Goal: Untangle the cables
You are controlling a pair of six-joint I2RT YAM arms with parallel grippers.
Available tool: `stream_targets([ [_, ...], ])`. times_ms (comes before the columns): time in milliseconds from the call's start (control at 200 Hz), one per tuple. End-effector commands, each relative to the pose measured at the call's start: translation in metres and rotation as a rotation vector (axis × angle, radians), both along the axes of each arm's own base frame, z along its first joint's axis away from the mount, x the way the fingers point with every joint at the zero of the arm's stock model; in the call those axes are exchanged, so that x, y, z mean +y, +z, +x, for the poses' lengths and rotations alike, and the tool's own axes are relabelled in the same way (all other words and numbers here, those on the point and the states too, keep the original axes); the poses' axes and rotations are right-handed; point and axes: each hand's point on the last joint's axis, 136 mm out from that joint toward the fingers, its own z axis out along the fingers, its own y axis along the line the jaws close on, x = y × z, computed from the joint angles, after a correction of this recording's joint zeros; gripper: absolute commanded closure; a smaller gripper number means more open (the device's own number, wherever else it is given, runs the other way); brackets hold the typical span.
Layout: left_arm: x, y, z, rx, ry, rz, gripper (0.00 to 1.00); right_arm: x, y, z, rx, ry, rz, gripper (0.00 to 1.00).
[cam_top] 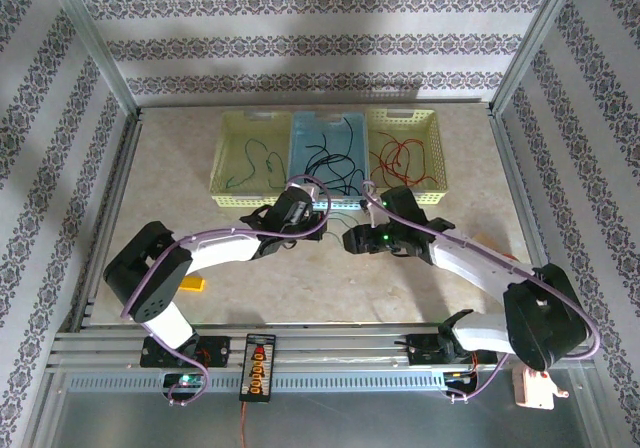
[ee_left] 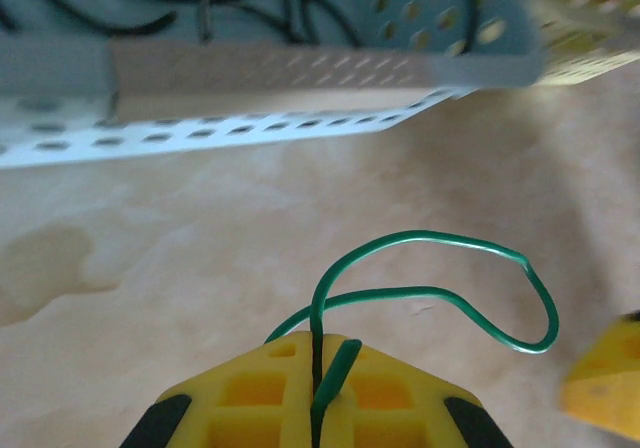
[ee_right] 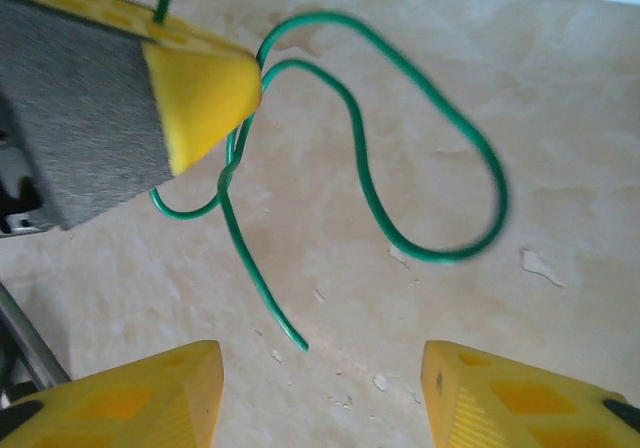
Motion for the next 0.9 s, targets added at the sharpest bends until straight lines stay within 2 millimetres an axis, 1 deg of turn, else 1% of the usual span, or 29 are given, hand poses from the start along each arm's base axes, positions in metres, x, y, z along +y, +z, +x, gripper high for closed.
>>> stream_targets([
  [0,-0.018,0.026,-0.004,-0.042,-0.051,-0.097,1.0,0.019,0.016,0.002,-0.031,0.077,0.053,0.46],
  [135,-0.022,0.033,-0.004,-0.047,-0.068,-0.113,1.0,0.027,0.015,0.005,-0.02,0.092,0.058,0.5],
  [215,-0.023,0.037,-0.003,-0.055,-0.07,-0.122,1.0,0.029,0.014,0.009,-0.021,0.088,0.066,0.56],
  [335,-0.022,0.043,-0.002,-0.069,-0.057,-0.146,1.0,0.032,0.01,0.01,-0.002,0.092,0.068,0.72],
  [405,-0.021,0.047,0.0,-0.077,-0.045,-0.165,1.0,0.032,0.008,0.011,-0.001,0.09,0.068,0.79],
  [465,-0.021,0.051,0.001,-0.085,-0.034,-0.187,1.0,0.031,0.006,0.012,0.0,0.079,0.068,0.88],
  [520,-0.017,0.054,0.003,-0.089,-0.017,-0.195,1.0,0.025,0.004,0.015,-0.003,0.05,0.056,0.95],
  [580,-0.012,0.057,0.006,-0.101,0.006,-0.195,1.0,0.017,0.001,0.018,-0.004,0.008,0.045,1.0],
  [720,0.014,0.067,0.014,-0.138,0.089,-0.164,1.0,-0.012,-0.004,0.024,-0.004,-0.12,0.025,1.0],
  [790,0.032,0.077,0.02,-0.158,0.141,-0.166,1.0,-0.032,-0.007,0.025,0.009,-0.199,0.025,1.0],
  [900,0.062,0.092,0.03,-0.183,0.222,-0.208,1.0,-0.051,-0.007,0.024,0.021,-0.261,0.055,1.0],
])
